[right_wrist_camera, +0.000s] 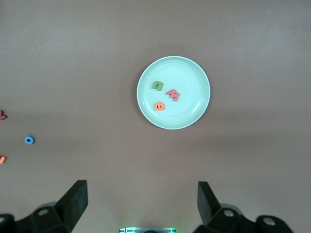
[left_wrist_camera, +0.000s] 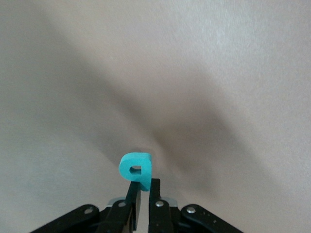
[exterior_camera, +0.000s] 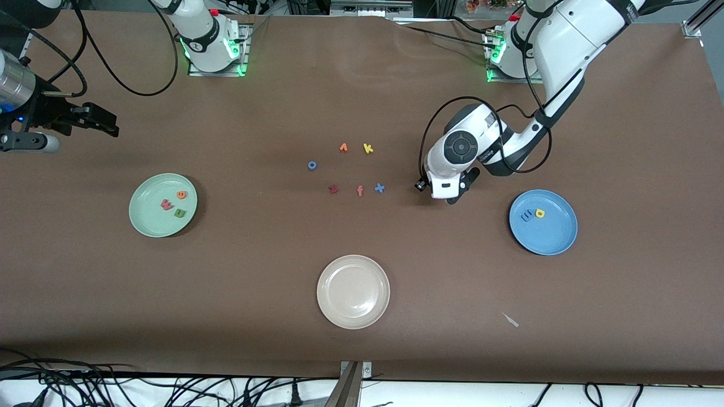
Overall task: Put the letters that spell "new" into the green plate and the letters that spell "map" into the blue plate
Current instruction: 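Carry the teal q with the left gripper over the blue plate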
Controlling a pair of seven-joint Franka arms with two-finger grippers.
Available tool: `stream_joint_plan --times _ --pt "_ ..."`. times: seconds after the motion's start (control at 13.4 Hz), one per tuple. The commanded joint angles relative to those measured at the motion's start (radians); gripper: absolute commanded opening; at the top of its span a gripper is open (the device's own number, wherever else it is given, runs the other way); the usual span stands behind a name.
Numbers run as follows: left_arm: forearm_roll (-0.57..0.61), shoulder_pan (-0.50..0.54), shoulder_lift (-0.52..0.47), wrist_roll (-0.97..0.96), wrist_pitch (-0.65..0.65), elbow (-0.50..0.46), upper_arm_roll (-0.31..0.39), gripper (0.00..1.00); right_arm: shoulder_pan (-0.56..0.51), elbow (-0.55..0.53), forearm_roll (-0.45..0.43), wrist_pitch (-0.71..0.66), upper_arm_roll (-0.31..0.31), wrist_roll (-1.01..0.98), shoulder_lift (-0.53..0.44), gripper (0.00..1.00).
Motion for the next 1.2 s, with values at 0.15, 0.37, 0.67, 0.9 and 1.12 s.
stream_joint_plan --times 0.15,0.37,0.67,0.9,1.12 --pt "0.051 -0.007 -0.018 0.008 -0.148 0.085 0.0 0.0 0.006 0.022 0.002 -0.017 -0.001 0.002 0.007 1.0" --pt "0.061 0.023 -0.018 0.11 -0.25 0.145 0.003 0.0 0.006 0.022 0.003 -0.017 0.0 0.002 0.007 1.0" --pt "0.06 0.097 -0.029 0.283 -0.405 0.219 -0.006 0.0 0.007 0.022 0.002 -0.012 0.003 0.002 0.007 1.0" --pt "0.06 0.192 -0.064 0.501 -0.442 0.223 -0.006 0.0 0.007 0.022 -0.001 -0.011 0.005 0.002 0.007 1.0" --pt "0.046 0.33 -0.069 0.78 -0.447 0.234 -0.006 0.0 0.007 0.022 -0.001 -0.011 0.005 0.002 0.005 1.0"
